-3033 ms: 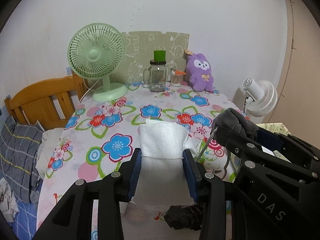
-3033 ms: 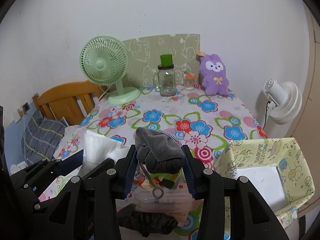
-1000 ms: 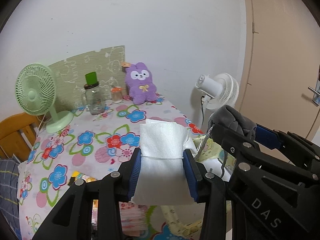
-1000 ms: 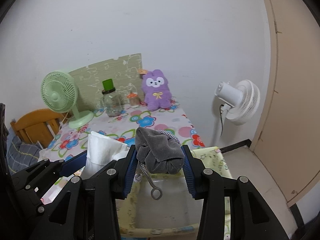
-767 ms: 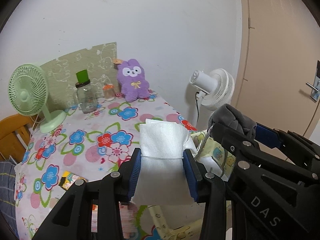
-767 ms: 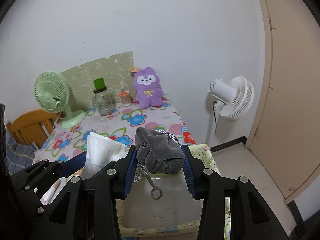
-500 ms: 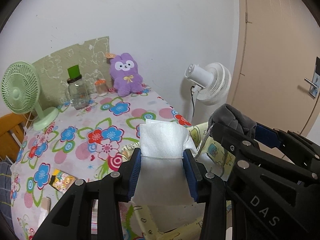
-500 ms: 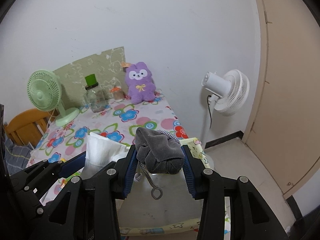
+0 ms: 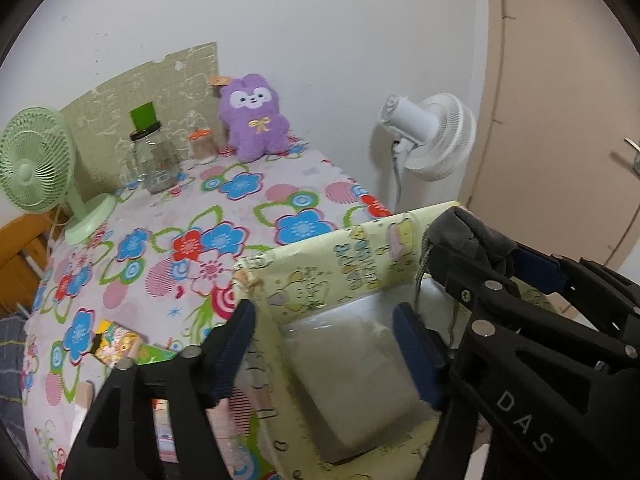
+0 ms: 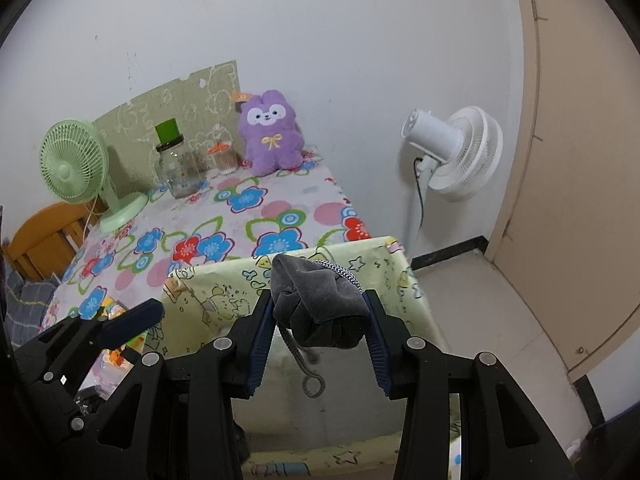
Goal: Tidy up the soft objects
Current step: 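Lower the white cloth into the box with left tool while right tool releases the sock there, then withdraw both open tools from the box back over the table, then grasp the black plastic bag with right tool while left tool approaches the white rolled cloth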
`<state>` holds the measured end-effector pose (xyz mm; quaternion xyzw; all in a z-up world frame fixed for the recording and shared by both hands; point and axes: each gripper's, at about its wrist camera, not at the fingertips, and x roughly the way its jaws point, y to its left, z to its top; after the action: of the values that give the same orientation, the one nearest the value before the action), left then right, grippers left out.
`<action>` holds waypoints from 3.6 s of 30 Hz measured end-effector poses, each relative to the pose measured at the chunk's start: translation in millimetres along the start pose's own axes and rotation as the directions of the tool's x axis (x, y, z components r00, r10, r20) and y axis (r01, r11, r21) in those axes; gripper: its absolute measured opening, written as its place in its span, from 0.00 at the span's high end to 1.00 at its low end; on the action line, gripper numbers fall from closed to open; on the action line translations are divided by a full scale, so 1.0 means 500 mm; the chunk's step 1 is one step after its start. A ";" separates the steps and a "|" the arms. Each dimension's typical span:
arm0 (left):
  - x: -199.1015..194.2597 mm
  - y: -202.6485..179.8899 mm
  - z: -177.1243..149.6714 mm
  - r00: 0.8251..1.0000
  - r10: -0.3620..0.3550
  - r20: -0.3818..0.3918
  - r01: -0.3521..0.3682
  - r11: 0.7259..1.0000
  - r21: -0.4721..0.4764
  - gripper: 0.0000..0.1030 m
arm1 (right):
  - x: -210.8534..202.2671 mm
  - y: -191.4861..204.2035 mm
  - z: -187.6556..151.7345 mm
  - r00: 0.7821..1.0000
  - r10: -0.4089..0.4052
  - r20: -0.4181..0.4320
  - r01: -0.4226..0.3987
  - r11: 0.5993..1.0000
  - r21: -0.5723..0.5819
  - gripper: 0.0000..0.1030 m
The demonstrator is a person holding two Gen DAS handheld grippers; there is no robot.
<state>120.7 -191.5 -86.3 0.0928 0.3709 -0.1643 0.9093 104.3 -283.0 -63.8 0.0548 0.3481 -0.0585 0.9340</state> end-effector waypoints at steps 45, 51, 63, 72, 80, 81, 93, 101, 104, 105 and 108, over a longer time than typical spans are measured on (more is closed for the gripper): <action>-0.133 0.095 -0.040 0.995 0.021 0.097 -0.017 0.999 -0.042 0.00 | -0.110 0.119 -0.016 0.995 -0.018 0.097 0.021 0.999 -0.033 0.01; -0.163 0.118 -0.053 0.993 0.030 0.117 -0.024 0.998 -0.051 0.00 | -0.138 0.147 -0.023 0.992 -0.013 0.122 0.019 0.999 -0.043 0.01; -0.203 0.160 -0.089 0.988 0.050 0.144 -0.040 0.996 -0.077 0.00 | -0.173 0.204 -0.044 0.989 0.007 0.147 0.004 0.997 -0.080 0.00; -0.218 0.192 -0.120 0.985 0.083 0.153 -0.069 0.993 -0.095 0.00 | -0.183 0.245 -0.067 0.983 0.026 0.183 -0.006 0.994 -0.109 0.00; -0.217 0.224 -0.157 0.987 0.089 0.136 -0.074 0.991 -0.113 0.00 | -0.178 0.283 -0.092 0.985 0.063 0.163 -0.034 0.984 -0.172 0.00; -0.215 0.228 -0.163 0.987 0.090 0.133 -0.075 0.990 -0.116 0.00 | -0.176 0.286 -0.097 0.984 0.070 0.163 -0.042 0.984 -0.172 0.00; -0.174 0.276 -0.220 0.994 0.078 0.079 -0.065 0.986 -0.154 0.00 | -0.130 0.322 -0.152 0.987 0.109 0.119 -0.089 0.983 -0.163 0.01; -0.143 0.313 -0.259 0.996 0.079 0.035 -0.071 0.976 -0.207 0.00 | -0.100 0.341 -0.187 0.988 0.132 0.086 -0.117 0.980 -0.162 0.01; -0.125 0.326 -0.275 0.996 0.089 0.010 -0.084 0.971 -0.222 0.00 | -0.086 0.350 -0.199 0.989 0.135 0.068 -0.121 0.978 -0.172 0.01; -0.120 0.329 -0.281 0.996 0.089 0.003 -0.086 0.970 -0.226 0.00 | -0.080 0.353 -0.203 0.989 0.136 0.060 -0.124 0.977 -0.175 0.01; -0.108 0.337 -0.296 0.996 0.093 -0.015 -0.094 0.969 -0.229 0.00 | -0.061 0.363 -0.214 0.989 0.142 0.031 -0.134 0.974 -0.182 0.01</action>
<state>51.3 20.5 -144.8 0.0047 0.3844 -0.0772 0.9199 39.3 -86.2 -113.0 -0.0071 0.3269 0.0370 0.9443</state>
